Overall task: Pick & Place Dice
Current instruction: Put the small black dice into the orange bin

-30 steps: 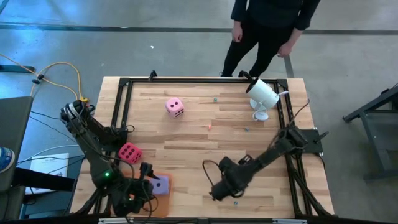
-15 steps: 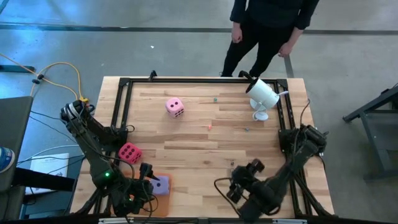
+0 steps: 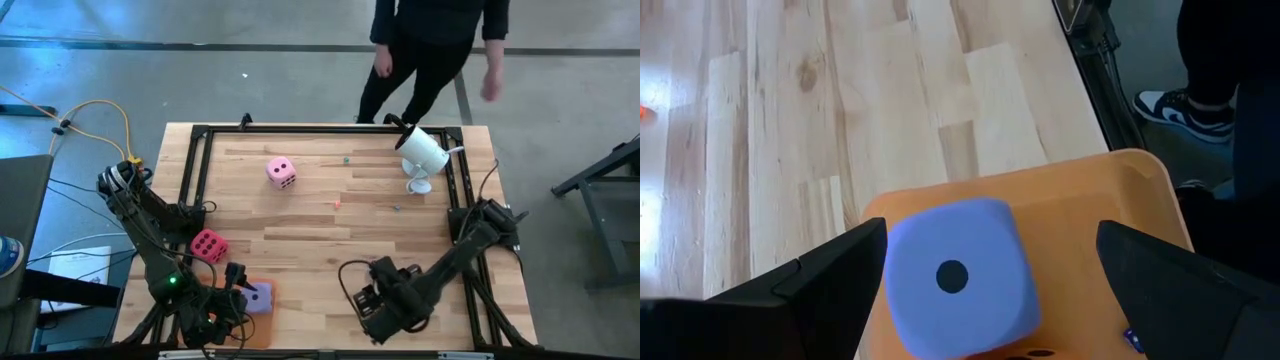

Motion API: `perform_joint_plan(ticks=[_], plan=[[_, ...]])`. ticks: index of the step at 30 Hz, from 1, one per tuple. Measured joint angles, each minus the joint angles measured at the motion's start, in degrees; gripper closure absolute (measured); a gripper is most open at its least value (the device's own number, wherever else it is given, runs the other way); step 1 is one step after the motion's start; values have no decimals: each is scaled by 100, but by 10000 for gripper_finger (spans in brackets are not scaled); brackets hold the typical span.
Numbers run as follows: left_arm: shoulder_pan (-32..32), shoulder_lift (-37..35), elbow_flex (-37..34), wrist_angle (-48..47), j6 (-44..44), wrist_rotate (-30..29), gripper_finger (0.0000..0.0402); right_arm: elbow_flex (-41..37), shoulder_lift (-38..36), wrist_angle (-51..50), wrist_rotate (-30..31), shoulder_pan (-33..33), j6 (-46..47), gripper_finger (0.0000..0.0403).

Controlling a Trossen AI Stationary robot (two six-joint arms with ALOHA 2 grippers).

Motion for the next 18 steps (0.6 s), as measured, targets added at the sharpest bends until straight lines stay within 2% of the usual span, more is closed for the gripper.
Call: perform_joint_plan(ticks=[4, 7, 13, 18], plan=[[0, 0, 0, -1, 0, -2, 52, -84, 109, 274, -341, -238, -412, 153], [0, 0, 0, 21, 0, -2, 52, -336, 114, 477, -332, -418, -853, 160], [0, 1, 0, 17, 0, -4, 52, -936, 103, 806, -588, -646, -865, 174], [0, 0, 0, 15, 2, -4, 52, -1438, 114, 1173, -346, -802, -989, 176]])
